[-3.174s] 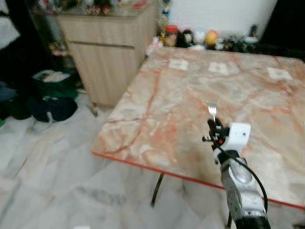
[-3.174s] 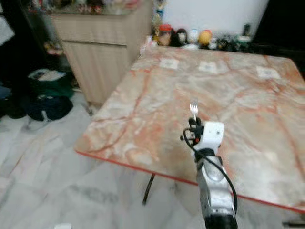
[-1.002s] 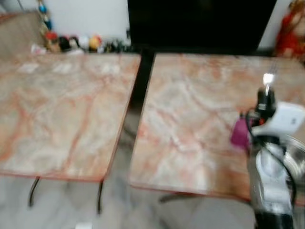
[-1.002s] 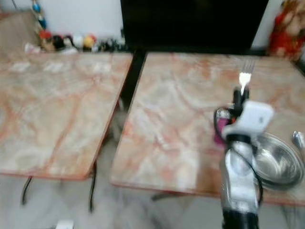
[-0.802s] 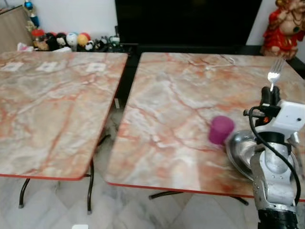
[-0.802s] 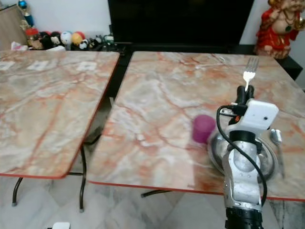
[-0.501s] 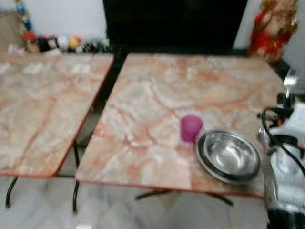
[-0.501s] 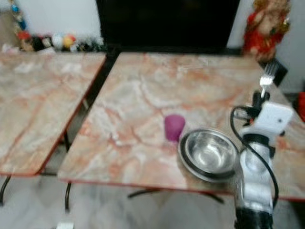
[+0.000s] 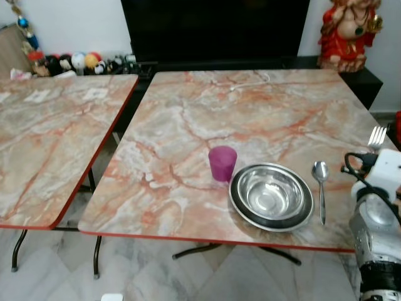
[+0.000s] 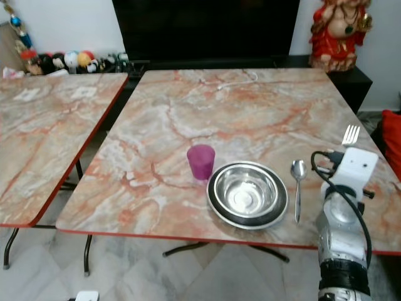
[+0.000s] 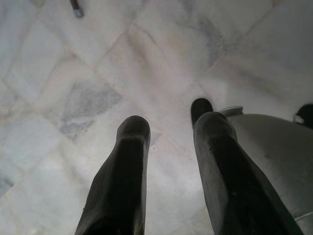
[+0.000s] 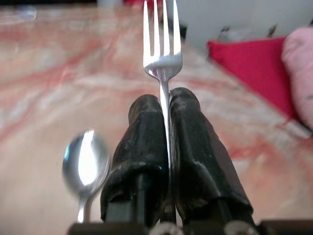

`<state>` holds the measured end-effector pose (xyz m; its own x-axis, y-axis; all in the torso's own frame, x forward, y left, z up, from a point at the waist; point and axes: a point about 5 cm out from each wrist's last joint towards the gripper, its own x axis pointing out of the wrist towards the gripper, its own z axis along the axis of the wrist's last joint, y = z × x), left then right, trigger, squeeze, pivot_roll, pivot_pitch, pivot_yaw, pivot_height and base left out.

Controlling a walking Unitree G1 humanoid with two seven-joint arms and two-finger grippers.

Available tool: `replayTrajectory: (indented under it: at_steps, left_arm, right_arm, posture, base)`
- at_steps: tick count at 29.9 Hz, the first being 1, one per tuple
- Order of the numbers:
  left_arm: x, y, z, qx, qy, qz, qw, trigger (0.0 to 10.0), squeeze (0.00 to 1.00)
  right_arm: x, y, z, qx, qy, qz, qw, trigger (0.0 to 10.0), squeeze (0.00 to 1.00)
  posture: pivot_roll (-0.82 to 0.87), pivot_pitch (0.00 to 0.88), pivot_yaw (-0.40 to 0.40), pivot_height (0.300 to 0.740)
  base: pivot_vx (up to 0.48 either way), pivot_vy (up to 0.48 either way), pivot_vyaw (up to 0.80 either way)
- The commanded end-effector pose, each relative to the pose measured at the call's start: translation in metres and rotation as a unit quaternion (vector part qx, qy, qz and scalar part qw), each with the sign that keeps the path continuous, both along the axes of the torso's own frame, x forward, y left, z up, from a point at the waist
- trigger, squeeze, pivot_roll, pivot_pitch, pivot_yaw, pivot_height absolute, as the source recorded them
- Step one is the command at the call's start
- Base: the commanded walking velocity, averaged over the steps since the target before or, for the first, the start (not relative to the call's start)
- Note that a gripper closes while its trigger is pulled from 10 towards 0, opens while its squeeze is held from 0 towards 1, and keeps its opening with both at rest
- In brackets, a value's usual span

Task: Setting the table

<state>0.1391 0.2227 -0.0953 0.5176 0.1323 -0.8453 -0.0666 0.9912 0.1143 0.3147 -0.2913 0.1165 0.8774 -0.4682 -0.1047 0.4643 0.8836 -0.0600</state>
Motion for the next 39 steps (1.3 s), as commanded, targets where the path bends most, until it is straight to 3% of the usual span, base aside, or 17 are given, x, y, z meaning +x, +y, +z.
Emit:
replayTrajectory:
  at_steps: [1, 4, 9, 26, 27, 28, 29, 33, 34, 35, 39]
  left_arm:
    - [-0.003, 0.005, 0.000, 0.005, 0.007, -0.003, 1.000, 10.0, 0.00]
    - [-0.002, 0.004, 0.000, 0.003, 0.007, -0.004, 1.000, 10.0, 0.00]
    - [-0.002, 0.005, 0.000, 0.003, 0.006, -0.002, 1.000, 10.0, 0.00]
    - [-0.003, 0.007, 0.000, 0.006, 0.007, -0.003, 1.000, 10.0, 0.00]
    - [-0.003, 0.007, 0.000, 0.007, 0.007, -0.004, 1.000, 10.0, 0.00]
    - [-0.003, 0.007, 0.000, 0.007, 0.007, -0.004, 1.000, 10.0, 0.00]
    - [-0.003, 0.007, 0.000, 0.007, 0.007, -0.004, 1.000, 10.0, 0.00]
    - [-0.003, 0.007, 0.000, 0.007, 0.007, -0.002, 1.000, 10.0, 0.00]
    - [-0.003, 0.007, 0.000, 0.007, 0.007, -0.002, 1.000, 10.0, 0.00]
    - [-0.003, 0.007, 0.000, 0.007, 0.007, -0.002, 1.000, 10.0, 0.00]
    - [-0.003, 0.007, 0.000, 0.006, 0.007, -0.003, 1.000, 10.0, 0.00]
  right_arm:
    - [0.002, 0.001, -0.001, 0.000, 0.008, 0.007, 1.000, 10.0, 0.00]
    - [0.004, -0.001, -0.018, 0.014, 0.044, 0.007, 0.999, 10.0, 0.00]
    - [0.004, -0.005, -0.026, 0.018, 0.070, 0.006, 0.997, 10.0, 0.00]
    - [0.003, -0.007, -0.040, 0.025, 0.093, 0.007, 0.995, 10.0, 0.03]
    - [0.002, -0.008, -0.042, 0.023, 0.099, 0.004, 0.995, 10.0, 0.36]
    - [0.001, -0.009, -0.043, 0.023, 0.104, 0.001, 0.994, 10.0, 0.36]
    - [0.000, -0.009, -0.044, 0.024, 0.107, 0.000, 0.994, 10.0, 0.98]
    - [0.001, -0.009, -0.044, 0.023, 0.105, 0.002, 0.994, 10.0, 0.91]
    - [0.001, -0.009, -0.043, 0.022, 0.103, 0.001, 0.994, 10.0, 0.10]
    - [0.002, -0.009, -0.042, 0.022, 0.102, 0.001, 0.995, 10.0, 0.00]
    - [0.004, -0.010, -0.038, 0.014, 0.095, 0.000, 0.995, 10.0, 0.00]
  posture:
    - [-0.09, 0.000, 0.050, 0.740]
    - [-0.09, 0.000, 0.054, 0.740]
    - [-0.08, 0.000, 0.057, 0.740]
    - [-0.08, 0.003, 0.067, 0.740]
    - [-0.08, 0.003, 0.067, 0.740]
    - [-0.08, 0.003, 0.067, 0.740]
    - [-0.08, 0.003, 0.066, 0.740]
    - [-0.08, 0.002, 0.066, 0.740]
    - [-0.08, 0.002, 0.066, 0.740]
    - [-0.08, 0.002, 0.066, 0.740]
    - [-0.08, 0.001, 0.065, 0.740]
  base:
    - [0.000, 0.000, 0.00]
    - [0.000, 0.000, 0.00]
    - [0.000, 0.000, 0.00]
    - [0.000, 0.000, 0.00]
    - [0.000, 0.000, 0.00]
    - [0.000, 0.000, 0.00]
    - [0.000, 0.000, 0.00]
    - [0.000, 0.000, 0.00]
    - [0.000, 0.000, 0.00]
    - [0.000, 0.000, 0.00]
    - [0.000, 0.000, 0.00]
